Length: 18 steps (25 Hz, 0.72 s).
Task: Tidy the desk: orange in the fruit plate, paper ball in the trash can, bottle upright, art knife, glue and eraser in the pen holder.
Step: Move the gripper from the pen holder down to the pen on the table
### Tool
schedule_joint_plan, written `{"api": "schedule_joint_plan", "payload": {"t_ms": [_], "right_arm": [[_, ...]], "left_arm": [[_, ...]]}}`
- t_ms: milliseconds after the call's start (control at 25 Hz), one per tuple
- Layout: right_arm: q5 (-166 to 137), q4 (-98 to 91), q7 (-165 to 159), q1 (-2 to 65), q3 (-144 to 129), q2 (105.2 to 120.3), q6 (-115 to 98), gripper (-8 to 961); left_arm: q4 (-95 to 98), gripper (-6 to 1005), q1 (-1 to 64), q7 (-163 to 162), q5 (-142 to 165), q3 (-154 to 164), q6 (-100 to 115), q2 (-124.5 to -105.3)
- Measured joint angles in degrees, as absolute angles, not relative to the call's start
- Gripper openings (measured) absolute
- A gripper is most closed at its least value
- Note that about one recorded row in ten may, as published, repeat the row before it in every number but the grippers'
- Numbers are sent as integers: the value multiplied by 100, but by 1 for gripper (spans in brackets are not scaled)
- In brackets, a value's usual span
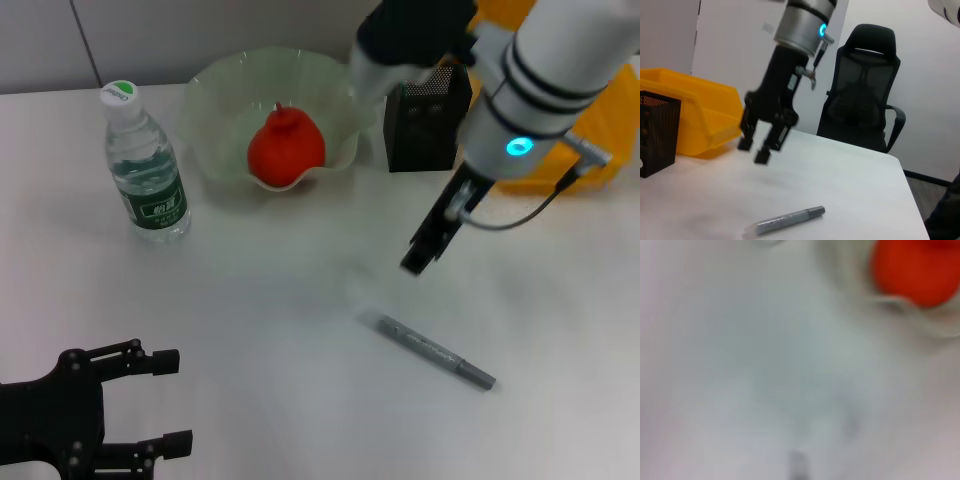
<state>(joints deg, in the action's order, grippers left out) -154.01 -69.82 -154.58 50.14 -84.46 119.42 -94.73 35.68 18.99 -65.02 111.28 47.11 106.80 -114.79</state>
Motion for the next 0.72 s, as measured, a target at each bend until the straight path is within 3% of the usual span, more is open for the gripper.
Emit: {"api": "schedule_joint_plan", "payload": {"t_ms": [720], "right_arm": [[-14478, -5409, -15883, 5540, -9584, 11992, -8602, 473]], "left_arm": [[3568, 833, 1907, -6487, 11168, 4726, 10598, -11487]]}}
